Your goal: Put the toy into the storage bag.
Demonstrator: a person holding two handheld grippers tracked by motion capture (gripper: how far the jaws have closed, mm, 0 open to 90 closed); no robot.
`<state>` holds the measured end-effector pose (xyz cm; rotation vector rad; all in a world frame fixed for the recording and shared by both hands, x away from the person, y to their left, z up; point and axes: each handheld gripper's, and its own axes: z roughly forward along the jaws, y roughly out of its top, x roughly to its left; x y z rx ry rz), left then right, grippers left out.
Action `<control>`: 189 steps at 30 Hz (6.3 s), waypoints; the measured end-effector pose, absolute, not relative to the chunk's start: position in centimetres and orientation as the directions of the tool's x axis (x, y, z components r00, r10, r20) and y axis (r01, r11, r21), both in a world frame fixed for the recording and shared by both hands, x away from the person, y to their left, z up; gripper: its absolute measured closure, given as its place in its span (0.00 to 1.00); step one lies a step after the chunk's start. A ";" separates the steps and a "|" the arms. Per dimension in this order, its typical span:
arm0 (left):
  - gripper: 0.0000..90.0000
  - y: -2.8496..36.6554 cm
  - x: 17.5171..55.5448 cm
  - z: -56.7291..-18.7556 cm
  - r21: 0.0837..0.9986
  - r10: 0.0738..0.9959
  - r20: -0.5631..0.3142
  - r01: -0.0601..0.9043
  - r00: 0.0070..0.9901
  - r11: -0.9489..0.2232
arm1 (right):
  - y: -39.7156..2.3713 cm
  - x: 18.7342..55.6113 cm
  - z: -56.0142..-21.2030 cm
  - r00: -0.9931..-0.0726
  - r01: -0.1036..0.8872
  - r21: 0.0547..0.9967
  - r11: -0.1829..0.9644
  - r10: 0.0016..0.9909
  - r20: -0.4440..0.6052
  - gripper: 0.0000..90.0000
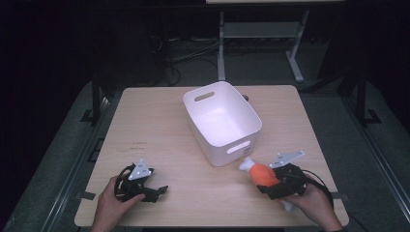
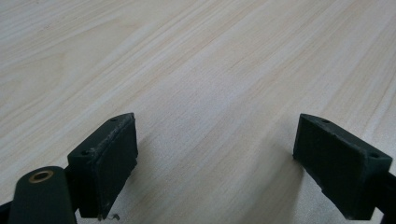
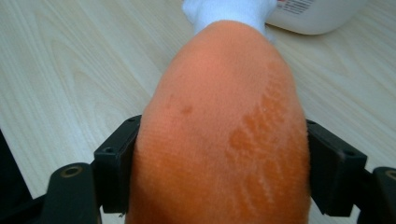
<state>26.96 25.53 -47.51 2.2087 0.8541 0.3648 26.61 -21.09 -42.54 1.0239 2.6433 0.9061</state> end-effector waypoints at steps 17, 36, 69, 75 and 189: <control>0.14 25.5 27.0 -47.5 0.720 0.674 0.001 0.467 0.739 -0.513 | -23.9 27.2 -41.3 -0.706 0.579 0.619 0.531 0.706 0.055 0.26; 0.14 25.5 27.0 -47.5 0.722 0.674 0.002 0.466 0.738 -0.511 | -26.1 28.4 -38.5 -0.679 0.564 0.660 0.497 0.734 0.028 0.26; 0.14 25.5 27.0 -47.5 0.721 0.674 0.001 0.466 0.739 -0.512 | -25.2 31.3 -31.8 -0.699 0.508 0.707 0.492 0.715 0.005 0.26; 0.14 25.5 27.0 -47.5 0.721 0.675 -0.002 0.469 0.738 -0.510 | -24.5 32.2 -31.0 -0.702 0.505 0.707 0.494 0.712 0.004 0.26; 0.14 25.5 27.0 -47.5 0.721 0.674 0.003 0.465 0.739 -0.513 | -4.4 43.5 -33.7 -0.760 0.518 0.599 0.611 0.649 -0.005 0.21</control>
